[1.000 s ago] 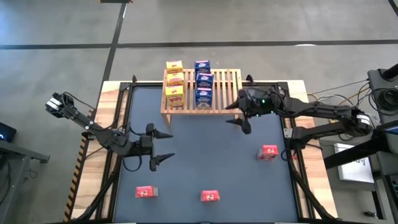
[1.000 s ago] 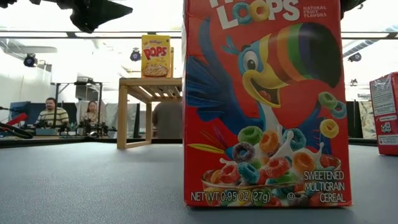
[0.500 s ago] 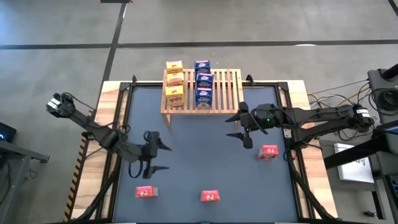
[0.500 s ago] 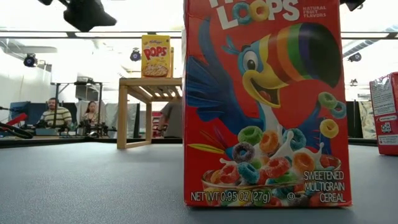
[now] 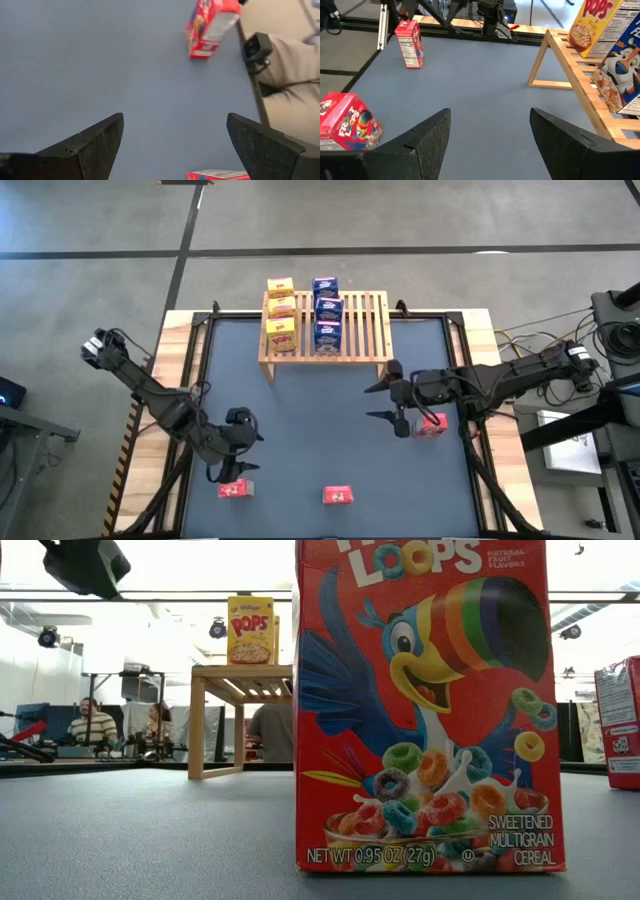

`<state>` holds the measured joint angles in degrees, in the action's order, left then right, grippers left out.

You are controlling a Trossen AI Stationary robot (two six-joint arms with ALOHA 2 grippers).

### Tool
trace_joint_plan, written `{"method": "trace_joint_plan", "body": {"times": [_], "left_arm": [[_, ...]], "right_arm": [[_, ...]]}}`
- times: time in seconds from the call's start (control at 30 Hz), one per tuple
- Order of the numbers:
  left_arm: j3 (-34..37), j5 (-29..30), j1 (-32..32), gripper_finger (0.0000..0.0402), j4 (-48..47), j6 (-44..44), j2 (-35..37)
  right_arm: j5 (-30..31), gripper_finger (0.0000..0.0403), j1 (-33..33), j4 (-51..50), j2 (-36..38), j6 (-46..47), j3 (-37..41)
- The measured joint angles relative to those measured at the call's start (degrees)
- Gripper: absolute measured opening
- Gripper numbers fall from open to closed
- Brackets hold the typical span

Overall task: Stack cereal on shelf
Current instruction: Put the bottom left red cereal box on the shelf

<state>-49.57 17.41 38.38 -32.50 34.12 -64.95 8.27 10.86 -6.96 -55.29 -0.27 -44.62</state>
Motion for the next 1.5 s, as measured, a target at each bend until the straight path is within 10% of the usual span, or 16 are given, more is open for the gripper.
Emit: {"method": "trace_joint_plan", "body": {"times": [1.03,1.5], "left_arm": [[-13.97,4.05,23.57,0.0338,-18.01,31.48,-17.04],[-13.61,4.13,24.84,0.0334,-25.48,37.41,-25.8]], "right_arm": [[5.44,0.0254,8.78,0.42,-0.02,6.48,0.0],[5.47,0.0251,8.8,0.46,-0.02,8.24,0.0]]}}
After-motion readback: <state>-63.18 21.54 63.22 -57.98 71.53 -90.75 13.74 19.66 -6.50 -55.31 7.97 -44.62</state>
